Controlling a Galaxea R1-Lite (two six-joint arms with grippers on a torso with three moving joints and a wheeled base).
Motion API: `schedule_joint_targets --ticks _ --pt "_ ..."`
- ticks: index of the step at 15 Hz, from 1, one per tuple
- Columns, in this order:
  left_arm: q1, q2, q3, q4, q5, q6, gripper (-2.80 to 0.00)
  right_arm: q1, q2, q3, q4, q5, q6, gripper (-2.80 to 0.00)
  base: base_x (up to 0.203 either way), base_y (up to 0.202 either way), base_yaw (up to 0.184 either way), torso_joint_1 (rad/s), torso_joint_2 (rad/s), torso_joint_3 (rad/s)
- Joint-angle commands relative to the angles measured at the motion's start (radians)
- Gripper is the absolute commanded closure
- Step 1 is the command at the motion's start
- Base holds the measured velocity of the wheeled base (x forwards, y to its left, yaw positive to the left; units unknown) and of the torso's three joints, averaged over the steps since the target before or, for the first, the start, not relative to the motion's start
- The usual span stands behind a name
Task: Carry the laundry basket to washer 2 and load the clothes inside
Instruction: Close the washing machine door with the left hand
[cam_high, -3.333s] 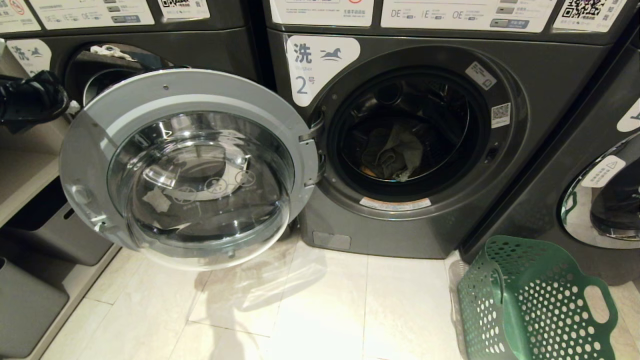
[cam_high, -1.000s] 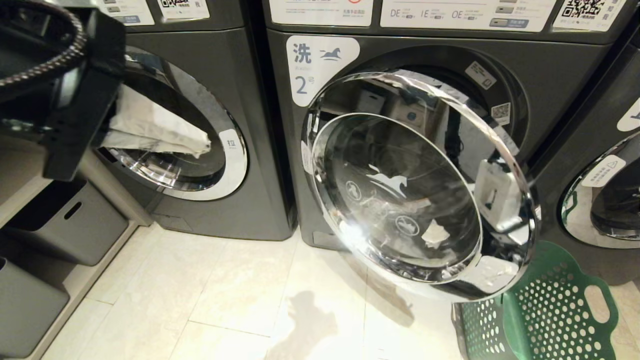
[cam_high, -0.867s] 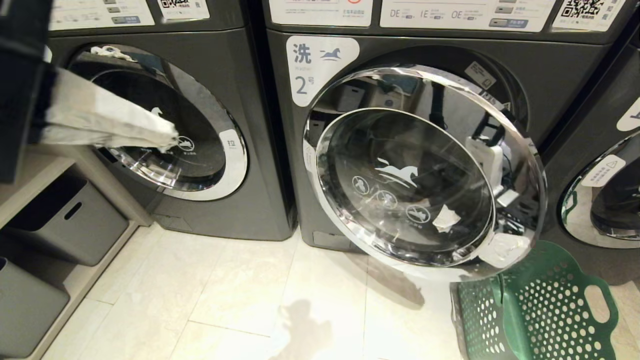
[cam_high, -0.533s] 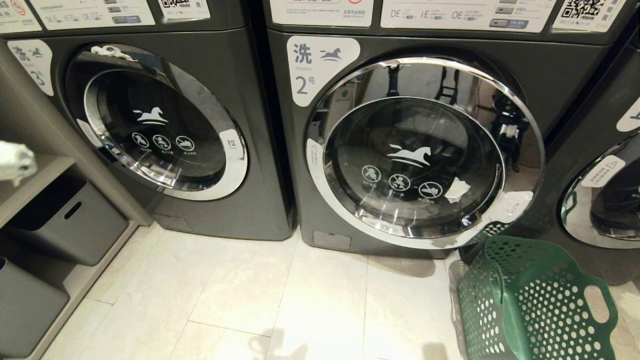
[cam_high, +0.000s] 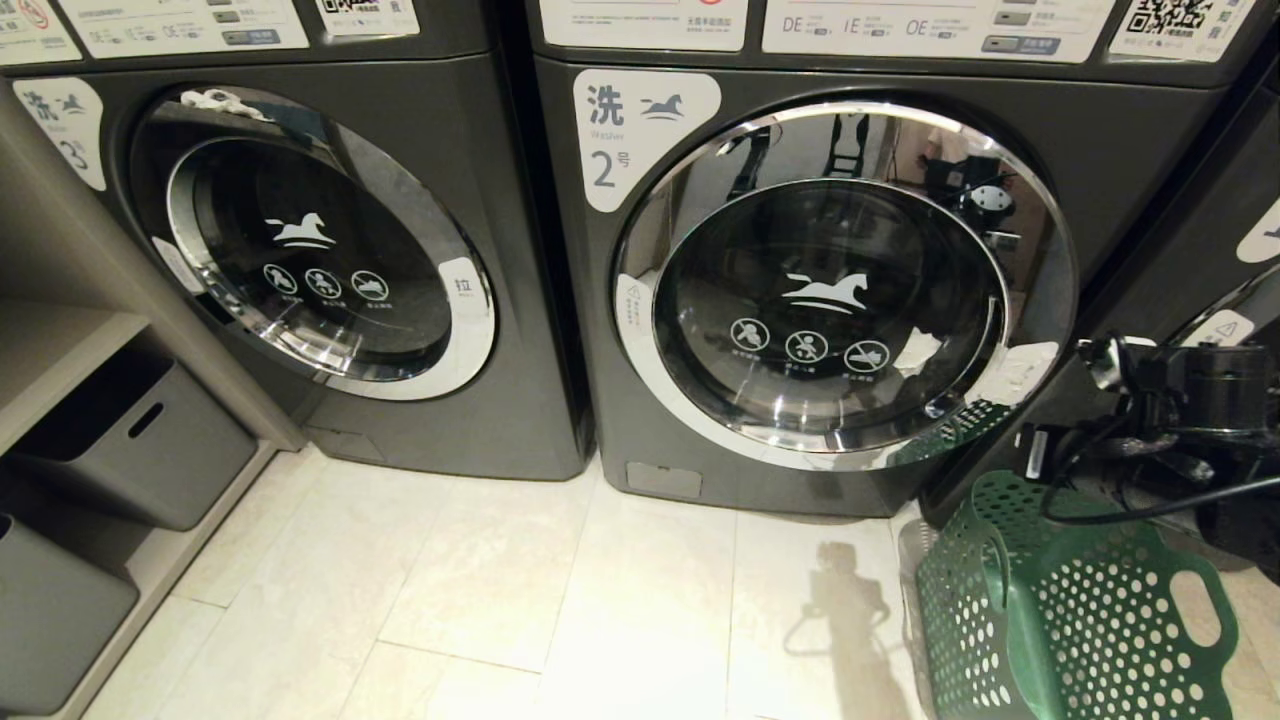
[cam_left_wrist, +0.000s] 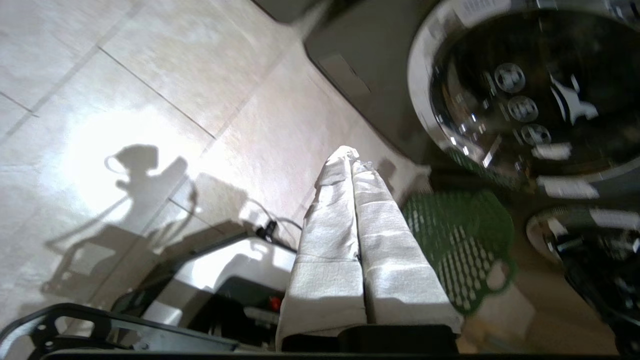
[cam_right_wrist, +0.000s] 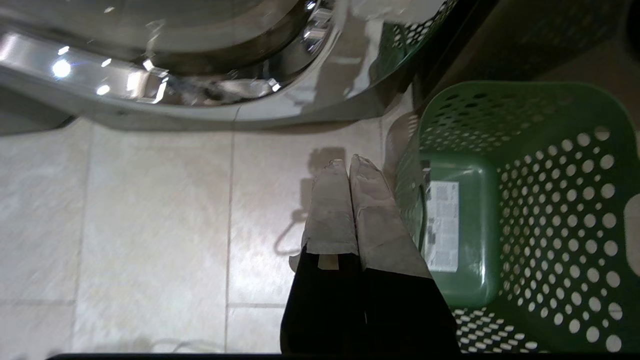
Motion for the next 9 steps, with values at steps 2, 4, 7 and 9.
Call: schedule_joint_targets --ticks 2,4,7,9 --pt "0.121 -0.325 0.217 -0.006 0.007 0.164 0.0 -0.013 0.246 -0.068 -0.175 -0.05 -0.039 0.0 0.0 0.0 0.0 0.0 0.0 0.0" --pt "0.152 -0.46 0.298 0.024 0.007 0.312 0.0 -0.018 0.295 -0.122 -0.238 -0.062 -0.062 0.0 0.0 0.0 0.0 0.0 0.0 0.0" --pt "0.213 -0.514 0.345 0.053 0.001 0.381 0.0 -0.018 0.338 -0.195 -0.268 -0.064 -0.101 0.0 0.0 0.0 0.0 0.0 0.0 0.0" --pt "0.215 -0.517 0.349 0.053 0.004 0.383 0.0 -0.027 0.361 -0.238 -0.273 -0.065 -0.108 0.0 0.0 0.0 0.0 0.0 0.0 0.0"
